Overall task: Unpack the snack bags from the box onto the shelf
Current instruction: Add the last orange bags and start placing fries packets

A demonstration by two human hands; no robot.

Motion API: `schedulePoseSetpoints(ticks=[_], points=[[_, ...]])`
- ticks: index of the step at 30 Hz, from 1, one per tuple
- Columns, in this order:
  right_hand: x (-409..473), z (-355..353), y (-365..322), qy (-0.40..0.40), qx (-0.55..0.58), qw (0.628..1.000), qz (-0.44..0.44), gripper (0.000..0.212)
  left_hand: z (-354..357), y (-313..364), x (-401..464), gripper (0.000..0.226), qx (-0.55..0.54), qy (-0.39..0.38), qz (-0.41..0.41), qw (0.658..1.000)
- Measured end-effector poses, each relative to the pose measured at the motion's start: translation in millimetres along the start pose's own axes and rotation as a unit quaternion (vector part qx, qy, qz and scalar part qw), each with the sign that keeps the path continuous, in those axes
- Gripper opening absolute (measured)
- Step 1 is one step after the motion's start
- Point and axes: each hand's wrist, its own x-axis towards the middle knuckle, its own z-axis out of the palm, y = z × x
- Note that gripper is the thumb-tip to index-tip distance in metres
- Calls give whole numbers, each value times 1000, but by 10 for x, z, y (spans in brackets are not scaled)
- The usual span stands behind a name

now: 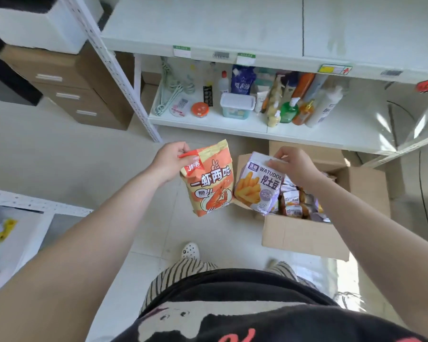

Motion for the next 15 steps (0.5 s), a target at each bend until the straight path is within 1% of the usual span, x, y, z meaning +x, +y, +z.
schedulePoseSetpoints(ticks=[2,4,6,7,12,15], points=[[85,280,-319,-8,8,1000,-4,25,-377,-122,42,26,4,6,-4,1000],[187,481,-625,-12,6,1000,-11,31,-701,-188,124,22,14,7,-8,1000],[318,593,-890,-12,1,1000,-15,37,-974,-214,255,21,19,4,-8,1000],[388,624,-1002,-14,-1,1000,-19,37,-1090,-211,328,21,19,3,-6,1000],[778,550,-1496,-8,20,1000,-22,27,-1492,-19,761,12,-2,6,16,1000],[1091,402,-1714,12,-1,999,-40,28,-1670,180,1127,21,19,4,31,999]])
